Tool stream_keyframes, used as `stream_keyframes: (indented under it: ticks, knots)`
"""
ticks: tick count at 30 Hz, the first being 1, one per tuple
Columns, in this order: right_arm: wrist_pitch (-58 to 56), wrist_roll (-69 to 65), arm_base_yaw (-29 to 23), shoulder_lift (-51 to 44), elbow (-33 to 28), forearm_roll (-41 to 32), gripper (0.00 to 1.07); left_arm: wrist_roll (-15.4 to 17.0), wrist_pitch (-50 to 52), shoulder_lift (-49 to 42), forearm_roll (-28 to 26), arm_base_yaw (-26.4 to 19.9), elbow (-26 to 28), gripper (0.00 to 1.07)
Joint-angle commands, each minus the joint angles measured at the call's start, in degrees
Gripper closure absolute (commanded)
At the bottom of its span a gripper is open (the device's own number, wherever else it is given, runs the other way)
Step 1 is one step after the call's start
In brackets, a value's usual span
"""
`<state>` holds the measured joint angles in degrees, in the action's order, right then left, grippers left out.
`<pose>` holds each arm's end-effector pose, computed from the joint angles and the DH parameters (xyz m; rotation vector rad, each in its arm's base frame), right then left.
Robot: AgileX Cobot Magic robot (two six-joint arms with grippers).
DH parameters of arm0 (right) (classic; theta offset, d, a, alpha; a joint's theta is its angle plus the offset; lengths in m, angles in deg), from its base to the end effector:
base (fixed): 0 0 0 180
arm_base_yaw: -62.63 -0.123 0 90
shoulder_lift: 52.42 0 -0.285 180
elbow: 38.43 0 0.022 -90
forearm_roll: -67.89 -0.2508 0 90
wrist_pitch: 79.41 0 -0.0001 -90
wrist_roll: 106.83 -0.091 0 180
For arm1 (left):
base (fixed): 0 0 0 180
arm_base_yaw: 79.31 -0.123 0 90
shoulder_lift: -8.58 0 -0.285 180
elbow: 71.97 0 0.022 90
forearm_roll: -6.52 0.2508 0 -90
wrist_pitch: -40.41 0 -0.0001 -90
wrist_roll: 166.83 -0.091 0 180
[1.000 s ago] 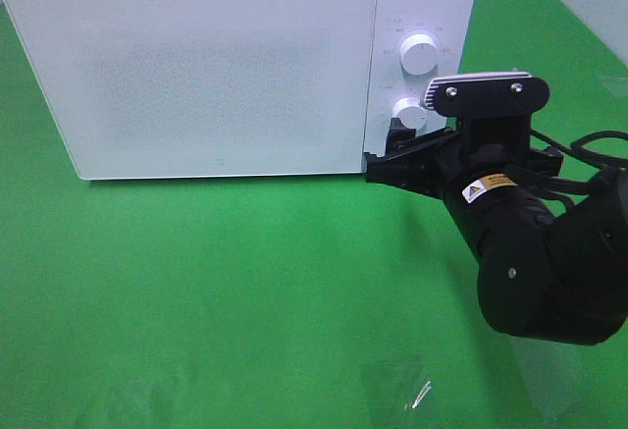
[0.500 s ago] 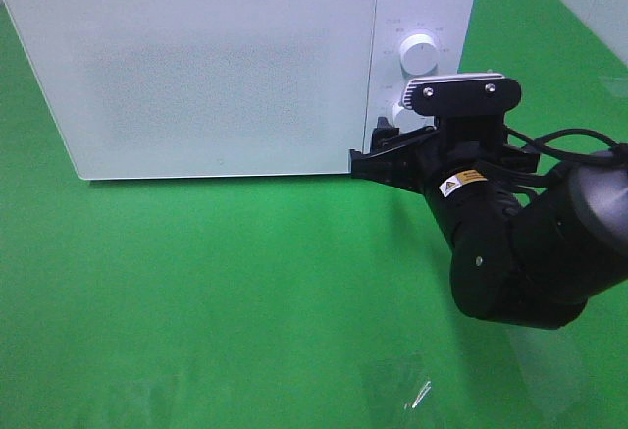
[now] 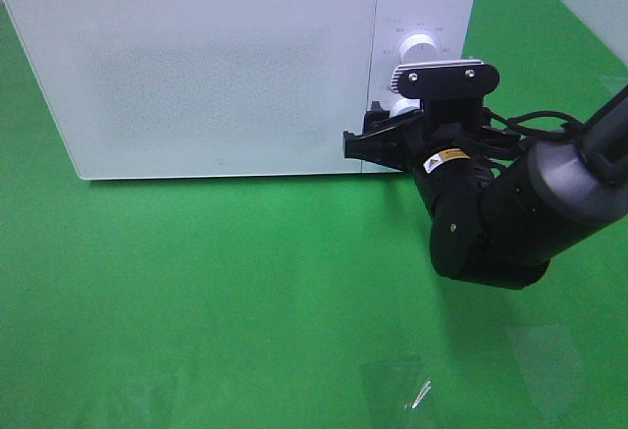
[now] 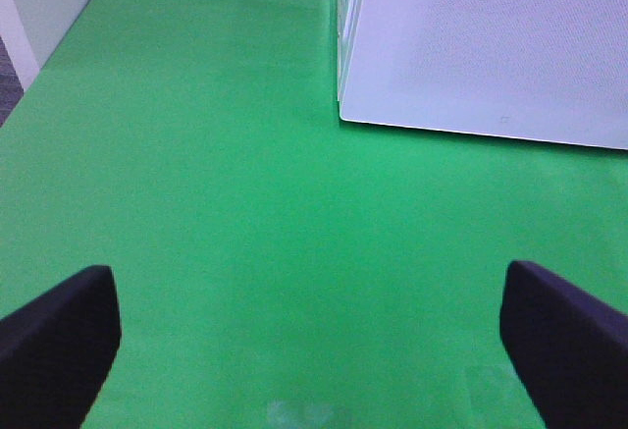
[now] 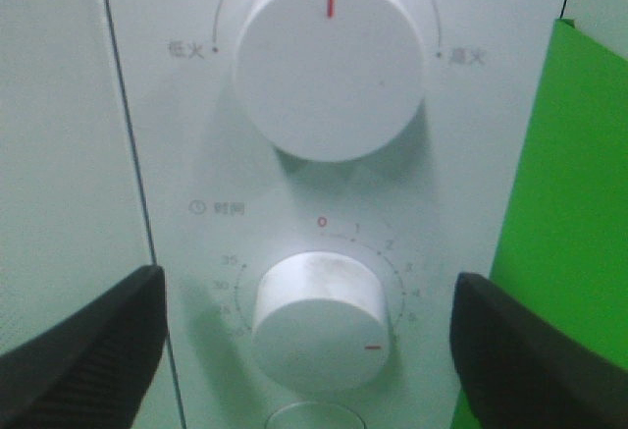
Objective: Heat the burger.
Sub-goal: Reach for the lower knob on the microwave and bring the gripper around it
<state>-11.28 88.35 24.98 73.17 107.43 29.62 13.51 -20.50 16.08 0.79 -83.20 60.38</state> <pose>0.3069 0.1708 0.1182 -0.0743 1.6663 -0.0047 -0.0073 -0.0085 0.2818 -0.0687 2.0214 -0.0800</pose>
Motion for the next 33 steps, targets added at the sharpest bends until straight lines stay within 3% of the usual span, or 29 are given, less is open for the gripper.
stream_keyframes:
  ticks: [1, 23, 28, 31, 32, 33]
  knots:
    - [-0.5, 0.6, 0.3, 0.8, 1.4, 1.3, 0.32, 0.3, -0.1, -0.9, -0.3, -0.1, 0.0, 0.06]
    - [-1.1, 1.1, 2.9, 1.7, 2.8, 2.1, 0.32, 0.3, -0.1, -0.9, -0.3, -0.1, 0.0, 0.06]
    - [-1.1, 1.3, 2.8, 1.7, 2.8, 2.1, 0.37, 0.3, -0.1, -0.9, -0.3, -0.1, 0.0, 0.06]
    - [-1.1, 1.3, 2.8, 1.7, 2.8, 2.2, 0.5, 0.3, -0.1, -0.9, -0.3, -0.1, 0.0, 0.06]
    - [-1.1, 1.3, 2.8, 1.7, 2.8, 2.2, 0.5, 0.3, -0.1, -0.9, -0.3, -0.1, 0.0, 0.06]
    - [-1.4, 1.3, 2.8, 1.7, 2.8, 2.4, 0.6, 0.3, -0.1, -0.9, -0.3, -0.1, 0.0, 0.06]
